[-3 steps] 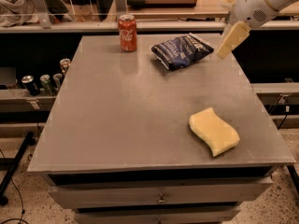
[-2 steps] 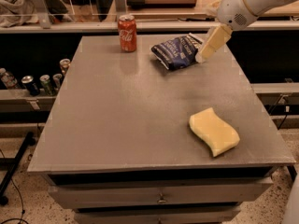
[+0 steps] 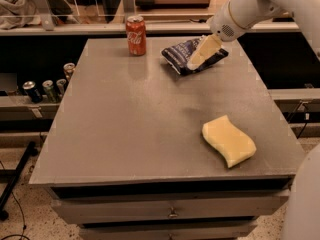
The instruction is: Move blue chip bag near sponge
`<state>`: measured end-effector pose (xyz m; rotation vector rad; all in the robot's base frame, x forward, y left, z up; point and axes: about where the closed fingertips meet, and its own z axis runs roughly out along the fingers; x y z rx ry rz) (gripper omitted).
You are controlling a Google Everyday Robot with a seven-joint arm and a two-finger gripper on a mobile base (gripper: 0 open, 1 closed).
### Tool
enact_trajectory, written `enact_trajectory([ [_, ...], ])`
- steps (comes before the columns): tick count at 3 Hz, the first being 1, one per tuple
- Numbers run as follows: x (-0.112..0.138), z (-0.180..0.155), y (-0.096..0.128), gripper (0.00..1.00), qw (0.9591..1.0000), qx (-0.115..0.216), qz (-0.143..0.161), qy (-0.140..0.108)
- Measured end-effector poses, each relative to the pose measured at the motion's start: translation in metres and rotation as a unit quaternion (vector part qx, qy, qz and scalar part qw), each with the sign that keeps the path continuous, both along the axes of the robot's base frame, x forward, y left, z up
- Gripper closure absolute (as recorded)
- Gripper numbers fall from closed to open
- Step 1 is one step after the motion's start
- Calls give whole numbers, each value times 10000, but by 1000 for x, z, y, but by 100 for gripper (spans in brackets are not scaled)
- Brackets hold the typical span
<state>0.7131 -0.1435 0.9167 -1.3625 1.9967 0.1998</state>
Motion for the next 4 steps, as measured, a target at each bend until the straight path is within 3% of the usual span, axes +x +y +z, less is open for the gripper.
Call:
enact_trajectory([
  [1,22,-20,-3,0,9975,-67,-695,84],
  [2,43,-37,-11,0,9921,-151,-1233,154],
  [3,57,-52,-18,0,9875,-222,-1538,265],
  [4,63,-66,-22,19,9849,-265,-1669,381],
])
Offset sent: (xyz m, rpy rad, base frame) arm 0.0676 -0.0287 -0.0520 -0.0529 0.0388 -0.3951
